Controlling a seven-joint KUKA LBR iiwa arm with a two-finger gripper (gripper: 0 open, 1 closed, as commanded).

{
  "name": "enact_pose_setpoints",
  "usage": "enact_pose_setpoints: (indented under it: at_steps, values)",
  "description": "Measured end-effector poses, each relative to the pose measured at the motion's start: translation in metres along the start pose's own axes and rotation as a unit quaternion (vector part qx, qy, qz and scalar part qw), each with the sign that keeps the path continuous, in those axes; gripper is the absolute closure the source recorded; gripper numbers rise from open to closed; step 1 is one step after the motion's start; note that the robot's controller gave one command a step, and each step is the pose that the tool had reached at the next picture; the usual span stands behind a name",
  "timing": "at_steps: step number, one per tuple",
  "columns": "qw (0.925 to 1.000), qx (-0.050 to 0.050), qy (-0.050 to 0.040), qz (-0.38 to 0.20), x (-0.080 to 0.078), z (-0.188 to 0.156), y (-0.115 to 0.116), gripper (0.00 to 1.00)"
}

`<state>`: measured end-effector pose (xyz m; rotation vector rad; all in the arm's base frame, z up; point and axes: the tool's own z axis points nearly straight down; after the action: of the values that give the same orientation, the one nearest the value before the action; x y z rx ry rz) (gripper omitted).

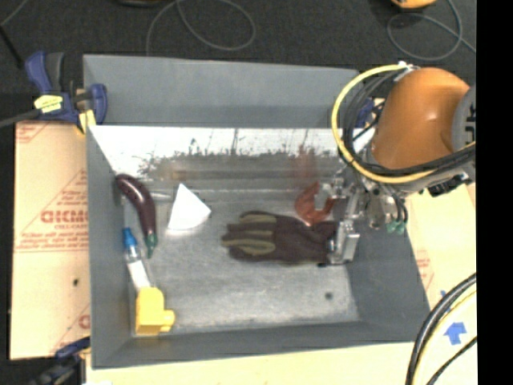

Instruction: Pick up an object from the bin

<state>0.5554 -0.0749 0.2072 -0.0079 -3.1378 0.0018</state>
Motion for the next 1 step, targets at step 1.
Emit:
enact_pose_setpoints:
  at_steps: [1]
  values:
    - [1.0000,0.000,-0.0036,-0.001,-0.0010,-0.0044,0.0001,0.00]
